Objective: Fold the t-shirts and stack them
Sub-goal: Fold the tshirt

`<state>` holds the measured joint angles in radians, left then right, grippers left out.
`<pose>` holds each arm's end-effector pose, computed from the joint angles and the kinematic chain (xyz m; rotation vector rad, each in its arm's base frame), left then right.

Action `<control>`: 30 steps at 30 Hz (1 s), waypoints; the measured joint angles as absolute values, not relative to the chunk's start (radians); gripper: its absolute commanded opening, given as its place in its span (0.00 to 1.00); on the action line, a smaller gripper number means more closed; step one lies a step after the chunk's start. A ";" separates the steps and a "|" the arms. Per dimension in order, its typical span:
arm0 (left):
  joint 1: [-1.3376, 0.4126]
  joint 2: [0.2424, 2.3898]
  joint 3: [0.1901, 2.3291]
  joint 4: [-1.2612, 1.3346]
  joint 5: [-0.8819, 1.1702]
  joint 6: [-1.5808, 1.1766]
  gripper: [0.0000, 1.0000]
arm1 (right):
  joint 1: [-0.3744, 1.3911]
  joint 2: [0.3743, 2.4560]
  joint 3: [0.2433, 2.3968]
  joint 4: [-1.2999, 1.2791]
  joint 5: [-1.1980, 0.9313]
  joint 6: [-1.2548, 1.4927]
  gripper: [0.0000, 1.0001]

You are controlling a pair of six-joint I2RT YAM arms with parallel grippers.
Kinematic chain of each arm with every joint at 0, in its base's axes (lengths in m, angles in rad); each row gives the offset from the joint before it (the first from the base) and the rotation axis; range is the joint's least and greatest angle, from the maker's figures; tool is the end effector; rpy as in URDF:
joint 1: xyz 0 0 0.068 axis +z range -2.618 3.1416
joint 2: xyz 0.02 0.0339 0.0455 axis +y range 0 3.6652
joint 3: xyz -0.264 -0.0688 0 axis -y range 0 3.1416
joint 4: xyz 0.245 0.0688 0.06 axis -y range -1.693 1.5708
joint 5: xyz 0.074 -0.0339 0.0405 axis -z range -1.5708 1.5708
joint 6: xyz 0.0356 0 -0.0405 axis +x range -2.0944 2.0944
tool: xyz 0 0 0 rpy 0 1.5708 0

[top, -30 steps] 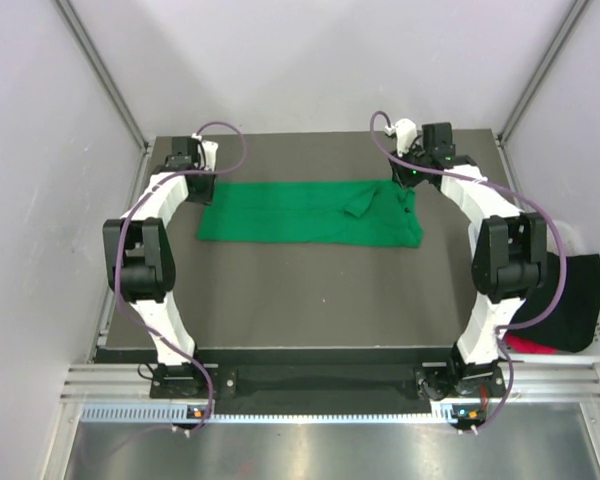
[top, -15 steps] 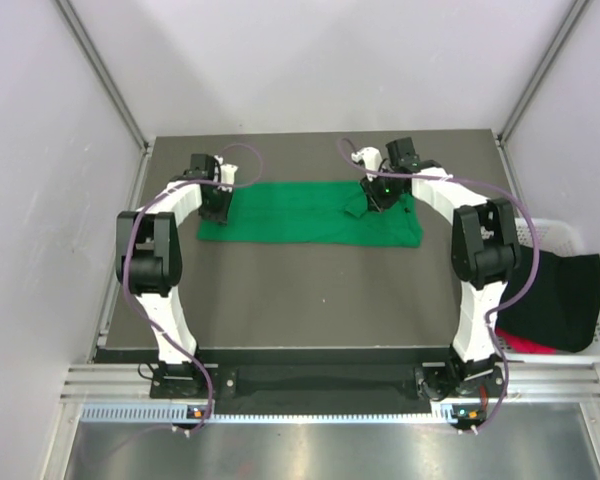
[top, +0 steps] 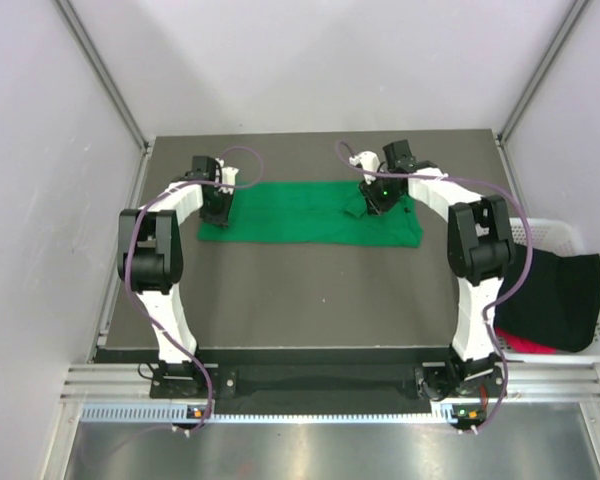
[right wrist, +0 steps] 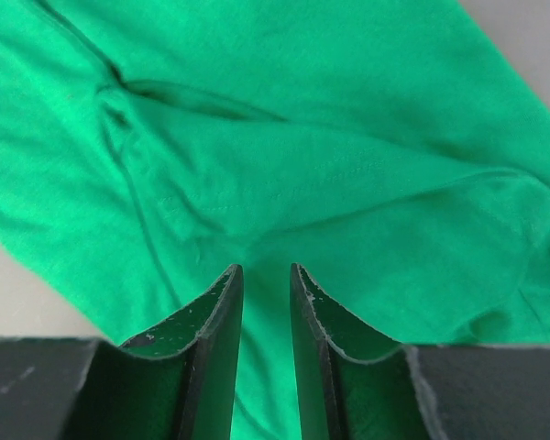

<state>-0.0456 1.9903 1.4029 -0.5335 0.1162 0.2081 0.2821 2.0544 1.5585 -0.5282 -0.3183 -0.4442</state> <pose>0.4117 -0.0229 0.1703 0.3747 2.6562 -0.1057 0.4222 0.1340 0.1913 -1.0137 2.3444 0.3503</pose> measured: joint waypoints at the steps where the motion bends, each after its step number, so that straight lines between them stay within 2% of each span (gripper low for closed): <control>1: -0.046 1.990 1.402 -0.532 0.116 0.208 0.19 | 0.283 2.066 1.568 -0.533 -0.318 -0.444 0.28; 14: -0.046 1.987 1.391 -0.518 0.116 0.207 0.18 | 0.302 2.203 1.746 -0.579 -0.315 -0.440 0.28; 22: -0.046 1.978 1.382 -0.510 0.105 0.207 0.24 | 0.311 2.308 2.104 -0.643 -0.354 -0.396 0.30; 24: -0.046 1.969 1.372 -0.507 0.099 0.212 0.31 | 0.315 2.276 2.090 -0.633 -0.351 -0.390 0.34; 27: -0.046 1.935 1.351 -0.509 0.097 0.228 0.39 | 0.310 2.163 1.927 -0.598 -0.337 -0.389 0.41; 30: -0.046 1.864 1.332 -0.511 0.101 0.255 0.41 | 0.295 2.017 1.740 -0.598 -0.326 -0.388 0.47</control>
<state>-0.0456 1.8637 1.3315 -0.5106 0.1009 0.2546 0.2951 2.0174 1.7401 -0.5983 -0.3260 -0.3878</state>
